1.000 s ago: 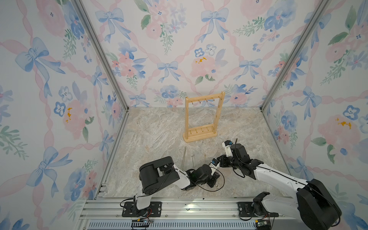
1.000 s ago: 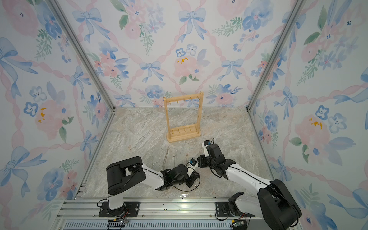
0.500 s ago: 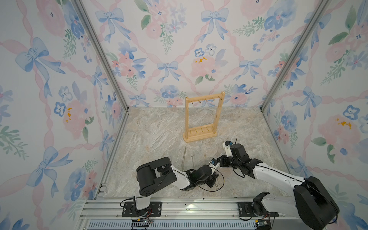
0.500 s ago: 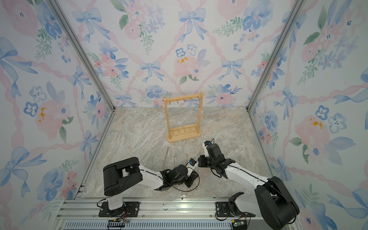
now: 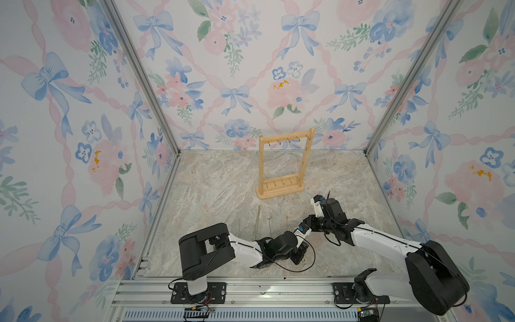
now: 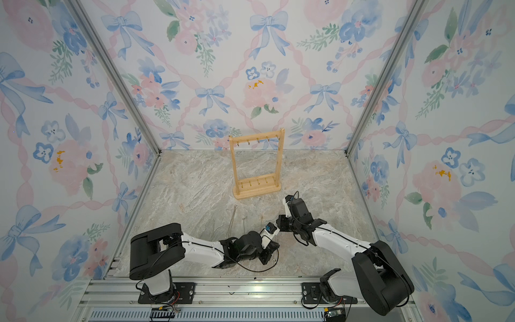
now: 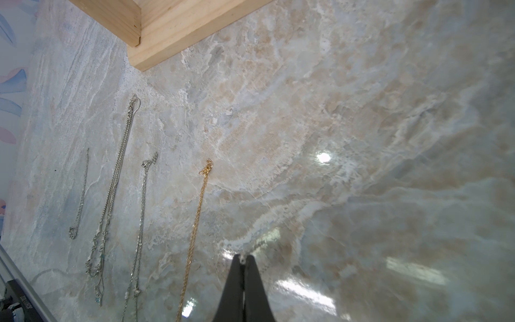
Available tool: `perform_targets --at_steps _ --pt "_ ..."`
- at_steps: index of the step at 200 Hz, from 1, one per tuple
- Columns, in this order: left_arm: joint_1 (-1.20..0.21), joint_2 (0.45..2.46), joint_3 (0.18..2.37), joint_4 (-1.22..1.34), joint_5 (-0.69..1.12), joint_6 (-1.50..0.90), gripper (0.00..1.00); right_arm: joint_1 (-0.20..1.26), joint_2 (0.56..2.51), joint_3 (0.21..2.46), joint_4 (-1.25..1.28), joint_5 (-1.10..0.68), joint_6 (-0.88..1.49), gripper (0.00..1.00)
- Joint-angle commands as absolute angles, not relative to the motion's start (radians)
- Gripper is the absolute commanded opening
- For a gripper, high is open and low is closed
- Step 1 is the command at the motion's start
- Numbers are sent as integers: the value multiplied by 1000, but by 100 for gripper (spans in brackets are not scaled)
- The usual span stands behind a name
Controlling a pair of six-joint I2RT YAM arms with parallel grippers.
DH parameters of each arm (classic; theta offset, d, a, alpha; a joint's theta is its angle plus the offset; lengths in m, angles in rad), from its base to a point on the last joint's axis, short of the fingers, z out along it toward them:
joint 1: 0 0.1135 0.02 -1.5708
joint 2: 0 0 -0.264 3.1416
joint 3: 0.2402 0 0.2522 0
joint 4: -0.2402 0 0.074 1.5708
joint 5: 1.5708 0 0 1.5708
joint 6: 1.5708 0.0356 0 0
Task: Take the necklace off the jewelry display stand
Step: Place the necklace at the center of the board.
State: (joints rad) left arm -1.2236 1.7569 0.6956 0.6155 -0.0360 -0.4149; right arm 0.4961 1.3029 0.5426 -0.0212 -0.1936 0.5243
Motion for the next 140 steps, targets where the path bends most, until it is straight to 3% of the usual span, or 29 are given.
perform_targets --at_steps 1,140 --pt "-1230 1749 692 613 5 -396 8 484 1331 579 -21 -188 540 0" --pt "-1258 1848 638 615 5 -425 0 473 1434 637 -24 -205 550 0"
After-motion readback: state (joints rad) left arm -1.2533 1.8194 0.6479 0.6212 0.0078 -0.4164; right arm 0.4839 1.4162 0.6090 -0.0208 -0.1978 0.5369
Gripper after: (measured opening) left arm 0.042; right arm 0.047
